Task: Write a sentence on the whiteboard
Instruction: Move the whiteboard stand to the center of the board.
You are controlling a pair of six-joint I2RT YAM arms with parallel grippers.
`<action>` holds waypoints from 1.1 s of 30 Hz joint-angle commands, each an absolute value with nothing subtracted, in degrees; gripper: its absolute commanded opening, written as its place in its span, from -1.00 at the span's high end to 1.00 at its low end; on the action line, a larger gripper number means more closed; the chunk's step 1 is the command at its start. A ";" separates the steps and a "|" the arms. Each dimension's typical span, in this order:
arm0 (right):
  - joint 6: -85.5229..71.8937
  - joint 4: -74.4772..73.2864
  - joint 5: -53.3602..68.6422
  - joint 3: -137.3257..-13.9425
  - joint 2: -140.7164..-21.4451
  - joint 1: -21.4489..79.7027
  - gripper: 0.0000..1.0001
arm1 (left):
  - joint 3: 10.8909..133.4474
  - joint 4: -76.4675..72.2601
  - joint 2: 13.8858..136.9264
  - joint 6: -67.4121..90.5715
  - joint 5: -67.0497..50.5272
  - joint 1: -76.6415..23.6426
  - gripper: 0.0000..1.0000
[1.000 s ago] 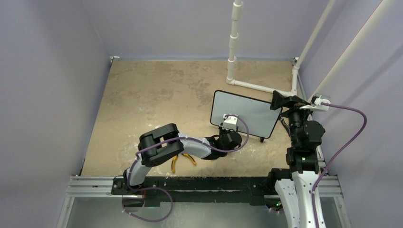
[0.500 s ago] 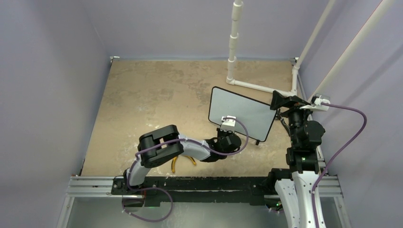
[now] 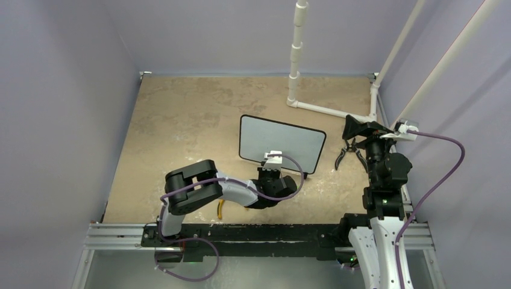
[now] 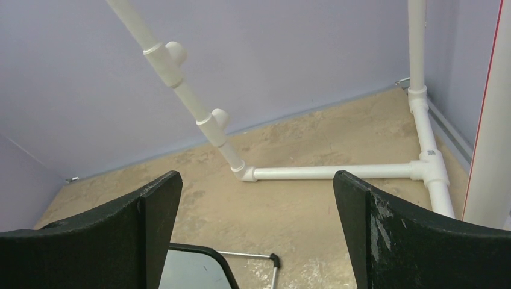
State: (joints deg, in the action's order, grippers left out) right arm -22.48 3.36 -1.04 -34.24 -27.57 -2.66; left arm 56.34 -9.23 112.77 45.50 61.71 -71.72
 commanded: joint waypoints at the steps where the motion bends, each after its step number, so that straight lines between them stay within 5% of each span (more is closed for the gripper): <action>1: -22.76 3.10 -2.38 -33.89 -27.12 -2.64 -0.96 | 54.48 1.39 108.70 52.71 69.86 -72.02 1.00; 6: -22.94 2.98 -2.05 -33.75 -27.25 -2.64 -0.96 | 54.60 4.10 107.84 53.03 66.53 -72.25 0.93; 16: -22.94 2.35 -2.22 -34.03 -26.50 -2.64 -0.97 | 45.52 -1.92 94.39 48.66 54.94 -72.33 -0.26; 24: -22.85 2.58 -1.53 -33.91 -26.51 -2.64 -0.97 | 44.06 1.42 78.42 33.19 35.34 -68.03 -0.45; 30: -22.35 3.38 -0.10 -33.62 -26.65 -2.64 -0.97 | 46.22 6.58 63.31 19.89 9.97 -54.16 -0.50; 33: -22.32 3.83 -0.09 -33.50 -26.76 -2.64 -0.97 | 48.87 10.31 61.28 16.19 -6.79 -39.23 -0.51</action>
State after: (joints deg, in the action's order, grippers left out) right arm -22.50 1.76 -0.51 -33.54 -26.87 -2.66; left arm 45.19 5.67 64.05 25.69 17.63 -52.53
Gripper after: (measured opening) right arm 0.984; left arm 0.752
